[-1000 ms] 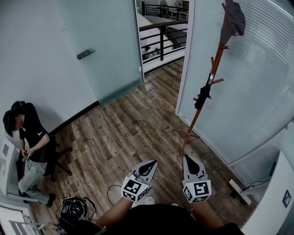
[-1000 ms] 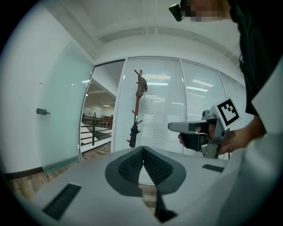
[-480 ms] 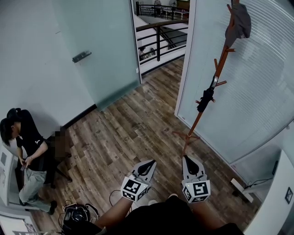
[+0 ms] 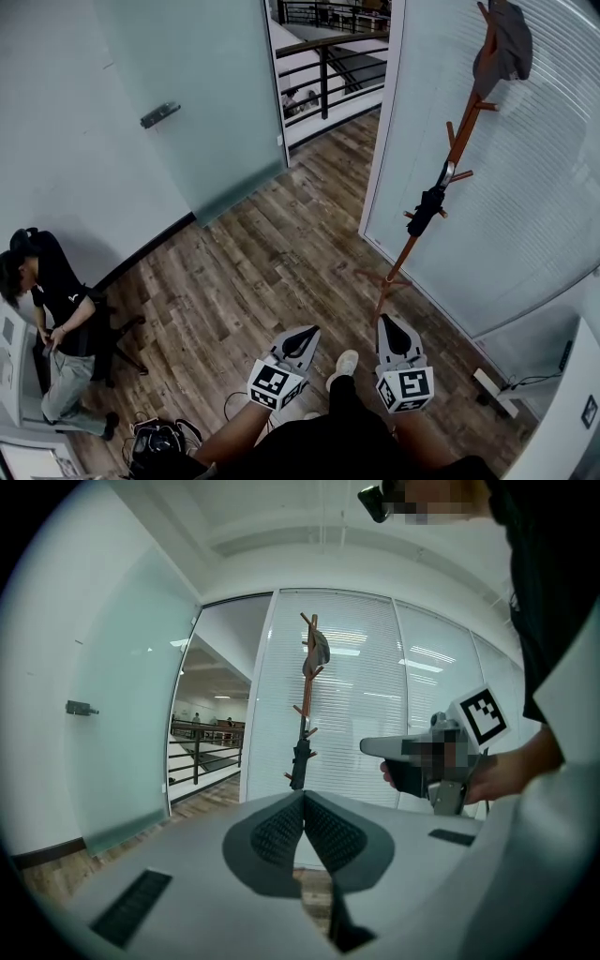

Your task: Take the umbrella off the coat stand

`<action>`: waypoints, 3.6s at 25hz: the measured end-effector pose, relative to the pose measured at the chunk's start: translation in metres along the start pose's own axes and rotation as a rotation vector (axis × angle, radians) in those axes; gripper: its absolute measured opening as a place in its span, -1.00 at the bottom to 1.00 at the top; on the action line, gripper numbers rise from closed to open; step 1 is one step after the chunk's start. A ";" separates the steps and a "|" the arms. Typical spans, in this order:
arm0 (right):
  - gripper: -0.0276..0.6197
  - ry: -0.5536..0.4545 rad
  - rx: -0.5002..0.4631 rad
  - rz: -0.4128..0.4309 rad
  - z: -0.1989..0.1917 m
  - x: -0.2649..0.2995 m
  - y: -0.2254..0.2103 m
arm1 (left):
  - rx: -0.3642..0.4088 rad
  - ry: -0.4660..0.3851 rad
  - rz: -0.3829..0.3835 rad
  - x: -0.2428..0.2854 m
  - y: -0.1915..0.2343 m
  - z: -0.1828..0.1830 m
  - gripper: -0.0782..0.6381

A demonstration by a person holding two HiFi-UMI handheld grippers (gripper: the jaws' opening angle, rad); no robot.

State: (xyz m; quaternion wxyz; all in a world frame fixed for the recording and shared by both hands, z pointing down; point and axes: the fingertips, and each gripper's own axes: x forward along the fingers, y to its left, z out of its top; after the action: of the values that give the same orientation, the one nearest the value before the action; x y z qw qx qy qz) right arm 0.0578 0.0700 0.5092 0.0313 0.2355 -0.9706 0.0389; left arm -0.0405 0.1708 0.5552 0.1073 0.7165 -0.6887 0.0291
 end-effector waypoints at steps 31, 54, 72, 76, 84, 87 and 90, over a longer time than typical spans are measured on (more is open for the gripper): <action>-0.90 0.053 0.086 -0.103 -0.008 0.142 -0.196 | 0.057 0.082 -0.083 0.245 0.064 0.050 -0.75; -0.83 0.179 0.109 -0.346 -0.034 0.193 -0.259 | 0.195 0.148 -0.394 0.366 0.087 0.077 -0.75; 0.08 0.242 0.213 -0.598 -0.088 0.228 -0.303 | 0.226 0.175 -0.531 0.402 0.104 0.060 -0.75; 0.09 0.238 0.224 -0.644 -0.089 0.239 -0.314 | 0.229 0.186 -0.536 0.404 0.113 0.058 -0.75; 0.01 0.193 0.262 -0.752 -0.083 0.250 -0.332 | 0.234 0.185 -0.582 0.406 0.129 0.063 -0.75; -0.08 0.182 0.257 -0.796 -0.086 0.248 -0.336 | 0.243 0.187 -0.600 0.408 0.134 0.062 -0.75; -0.17 0.183 0.218 -0.823 -0.086 0.244 -0.336 | 0.252 0.203 -0.621 0.409 0.136 0.057 -0.75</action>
State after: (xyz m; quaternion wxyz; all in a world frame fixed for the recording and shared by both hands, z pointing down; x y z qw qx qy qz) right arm -0.0002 -0.3308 0.6348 0.1052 0.6003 -0.7792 0.1463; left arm -0.1615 -0.2450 0.5921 0.0898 0.8929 -0.4146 0.1508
